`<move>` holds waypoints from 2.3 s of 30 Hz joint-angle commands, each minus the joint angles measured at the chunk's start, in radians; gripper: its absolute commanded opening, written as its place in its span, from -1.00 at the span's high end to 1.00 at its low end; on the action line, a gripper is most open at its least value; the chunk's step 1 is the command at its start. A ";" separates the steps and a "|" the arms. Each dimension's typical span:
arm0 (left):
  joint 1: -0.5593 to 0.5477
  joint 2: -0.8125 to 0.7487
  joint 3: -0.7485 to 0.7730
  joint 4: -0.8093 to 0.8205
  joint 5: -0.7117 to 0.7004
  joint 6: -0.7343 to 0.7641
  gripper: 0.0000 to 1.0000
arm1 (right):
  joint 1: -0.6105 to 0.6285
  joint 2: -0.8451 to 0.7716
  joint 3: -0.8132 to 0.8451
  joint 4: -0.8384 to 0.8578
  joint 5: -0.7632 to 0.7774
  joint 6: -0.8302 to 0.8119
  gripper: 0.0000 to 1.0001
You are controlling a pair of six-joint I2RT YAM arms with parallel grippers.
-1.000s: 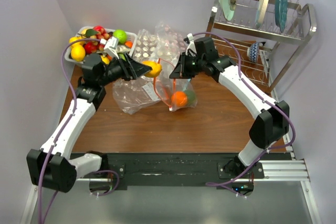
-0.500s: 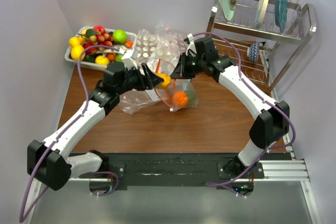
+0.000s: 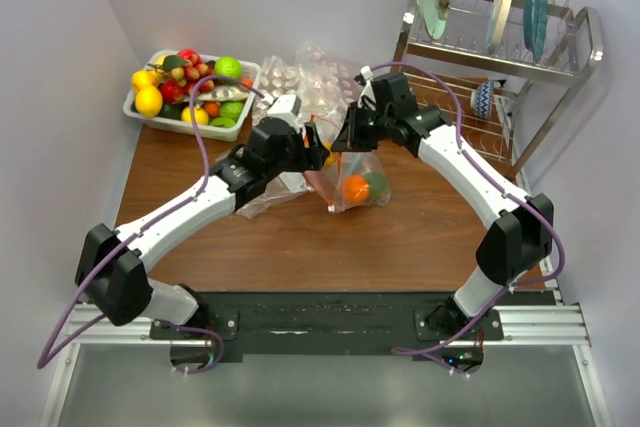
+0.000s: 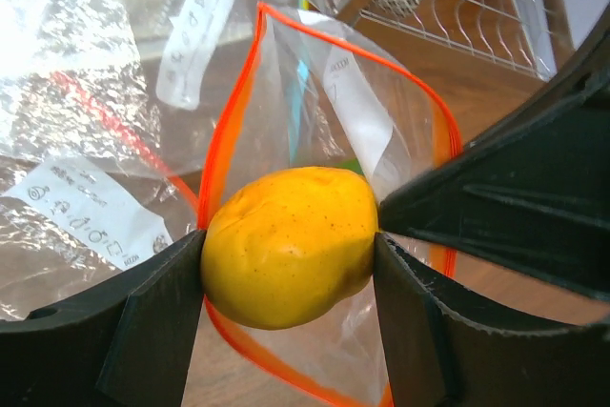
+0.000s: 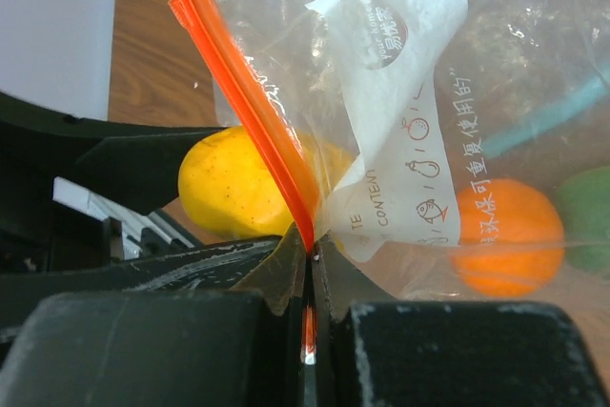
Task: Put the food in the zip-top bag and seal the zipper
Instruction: Place the fake fruit in the zipper food storage bag, then pick up the fake fruit from the bin.
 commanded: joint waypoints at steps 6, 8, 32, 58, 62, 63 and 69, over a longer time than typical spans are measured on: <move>-0.055 0.127 0.138 0.109 -0.169 0.035 -0.06 | 0.001 -0.055 0.054 0.000 -0.031 0.004 1.00; -0.054 0.147 0.141 0.134 -0.149 0.026 -0.18 | -0.001 -0.059 0.060 -0.009 -0.030 0.002 1.00; 0.184 -0.018 0.332 -0.217 0.141 0.134 -0.96 | -0.033 -0.082 -0.038 0.051 -0.042 0.025 1.00; 0.830 0.328 0.604 -0.255 0.109 0.211 -0.97 | -0.037 -0.059 -0.069 0.074 -0.073 0.001 1.00; 0.884 0.357 0.592 -0.226 0.191 0.176 -0.96 | -0.037 -0.055 -0.069 0.086 -0.082 -0.001 1.00; 0.897 0.363 0.583 -0.214 0.213 0.162 -0.96 | -0.037 -0.050 -0.070 0.092 -0.085 -0.001 1.00; 1.023 0.386 0.527 -0.042 0.359 0.020 -0.86 | -0.039 -0.041 -0.078 0.115 -0.111 0.005 1.00</move>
